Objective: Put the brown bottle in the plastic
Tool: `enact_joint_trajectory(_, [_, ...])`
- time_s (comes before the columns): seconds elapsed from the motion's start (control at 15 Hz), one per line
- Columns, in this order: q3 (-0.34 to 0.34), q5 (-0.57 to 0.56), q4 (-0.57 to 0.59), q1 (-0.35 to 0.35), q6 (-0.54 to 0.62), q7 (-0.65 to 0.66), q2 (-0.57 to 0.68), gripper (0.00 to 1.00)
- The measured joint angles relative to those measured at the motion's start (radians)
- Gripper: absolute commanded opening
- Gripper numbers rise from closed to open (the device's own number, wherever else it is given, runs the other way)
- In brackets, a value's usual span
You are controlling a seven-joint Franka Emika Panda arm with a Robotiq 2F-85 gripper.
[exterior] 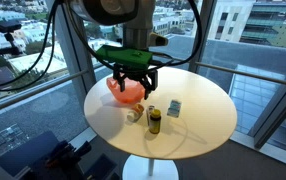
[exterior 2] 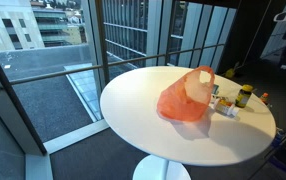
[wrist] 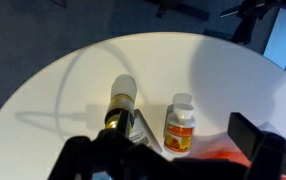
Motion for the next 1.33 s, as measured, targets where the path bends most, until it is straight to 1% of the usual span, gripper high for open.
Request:
enact_joint_trajectory(0.4, [0.010, 0.000, 0.000, -0.003, 0.011, 0.007, 0.008, 1.00])
enact_joint_trajectory(0.93, [0.037, 0.000, 0.002, -0.015, 0.140, 0.061, 0.090, 1.00])
enact_joint_trajectory(1.33, [0.041, 0.000, 0.004, -0.054, 0.213, 0.097, 0.162, 1.00])
